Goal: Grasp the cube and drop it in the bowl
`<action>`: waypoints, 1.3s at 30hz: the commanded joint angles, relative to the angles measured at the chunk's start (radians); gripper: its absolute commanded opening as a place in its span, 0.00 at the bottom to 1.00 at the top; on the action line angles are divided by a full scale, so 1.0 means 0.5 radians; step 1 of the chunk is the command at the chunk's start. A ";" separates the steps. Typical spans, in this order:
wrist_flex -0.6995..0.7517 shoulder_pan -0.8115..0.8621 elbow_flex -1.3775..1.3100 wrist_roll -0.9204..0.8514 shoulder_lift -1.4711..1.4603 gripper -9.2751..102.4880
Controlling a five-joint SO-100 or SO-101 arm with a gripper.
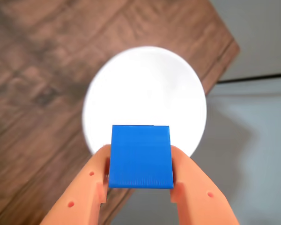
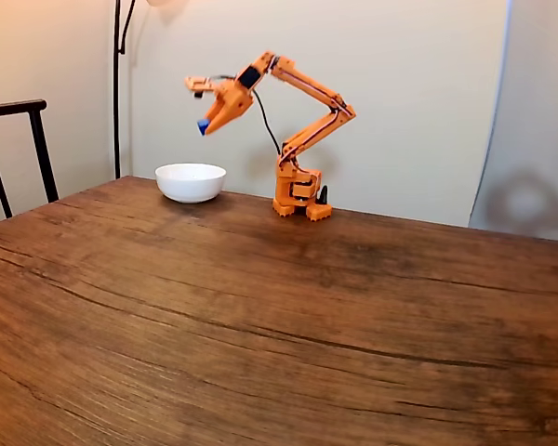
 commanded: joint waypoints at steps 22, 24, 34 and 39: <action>-0.856 0.258 0.298 0.325 -0.841 0.32; -0.841 0.258 0.298 0.322 -0.831 0.31; -0.325 0.077 -0.080 0.193 -0.733 0.21; -0.046 -0.132 -0.227 0.190 -0.500 0.13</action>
